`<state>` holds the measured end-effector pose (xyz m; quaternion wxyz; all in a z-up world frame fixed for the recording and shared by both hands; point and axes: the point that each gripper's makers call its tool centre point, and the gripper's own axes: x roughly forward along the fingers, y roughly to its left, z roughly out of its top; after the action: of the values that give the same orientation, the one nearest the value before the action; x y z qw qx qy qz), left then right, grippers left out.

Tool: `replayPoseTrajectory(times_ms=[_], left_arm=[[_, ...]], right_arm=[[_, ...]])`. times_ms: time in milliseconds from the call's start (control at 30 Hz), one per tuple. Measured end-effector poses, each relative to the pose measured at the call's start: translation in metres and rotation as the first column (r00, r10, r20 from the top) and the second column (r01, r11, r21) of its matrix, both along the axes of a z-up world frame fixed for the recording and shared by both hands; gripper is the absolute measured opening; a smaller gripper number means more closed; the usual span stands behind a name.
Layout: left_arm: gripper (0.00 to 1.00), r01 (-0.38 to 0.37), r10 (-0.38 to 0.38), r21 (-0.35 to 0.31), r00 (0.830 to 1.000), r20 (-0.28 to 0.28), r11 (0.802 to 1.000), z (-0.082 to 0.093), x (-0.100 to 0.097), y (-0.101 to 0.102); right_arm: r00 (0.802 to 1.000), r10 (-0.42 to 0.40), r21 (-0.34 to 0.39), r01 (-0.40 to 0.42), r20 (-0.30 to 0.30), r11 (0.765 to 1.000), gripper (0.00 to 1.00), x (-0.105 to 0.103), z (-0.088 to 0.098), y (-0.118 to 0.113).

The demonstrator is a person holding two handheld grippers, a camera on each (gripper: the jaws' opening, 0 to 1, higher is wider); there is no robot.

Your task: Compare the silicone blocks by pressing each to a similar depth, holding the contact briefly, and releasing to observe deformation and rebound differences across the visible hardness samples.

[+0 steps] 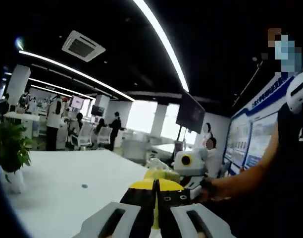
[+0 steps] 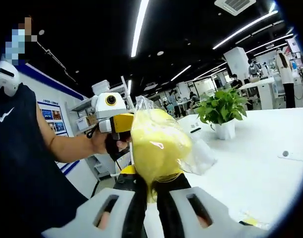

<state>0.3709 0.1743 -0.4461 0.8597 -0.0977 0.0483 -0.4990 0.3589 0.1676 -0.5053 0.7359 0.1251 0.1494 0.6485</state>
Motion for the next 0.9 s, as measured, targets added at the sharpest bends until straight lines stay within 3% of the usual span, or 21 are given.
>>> replayPoseTrajectory(times_ms=[200,667,900], left_arm=[[0.00,0.007,-0.009,-0.027,0.999,-0.053,1.000,-0.001,0.001,0.004],[0.00,0.009,-0.009,0.011,0.999,-0.052,1.000,-0.009,0.001,0.005],[0.00,0.007,-0.006,0.013,0.999,-0.048,1.000,-0.009,0.002,0.007]], right_arm=[[1.000,-0.003,-0.035,0.004,0.024,0.999,0.00,-0.002,0.001,0.001],[0.999,0.001,-0.079,0.003,0.051,0.997,0.00,-0.003,-0.006,0.001],[0.999,-0.008,-0.069,0.011,0.035,0.998,0.00,0.000,-0.007,0.002]])
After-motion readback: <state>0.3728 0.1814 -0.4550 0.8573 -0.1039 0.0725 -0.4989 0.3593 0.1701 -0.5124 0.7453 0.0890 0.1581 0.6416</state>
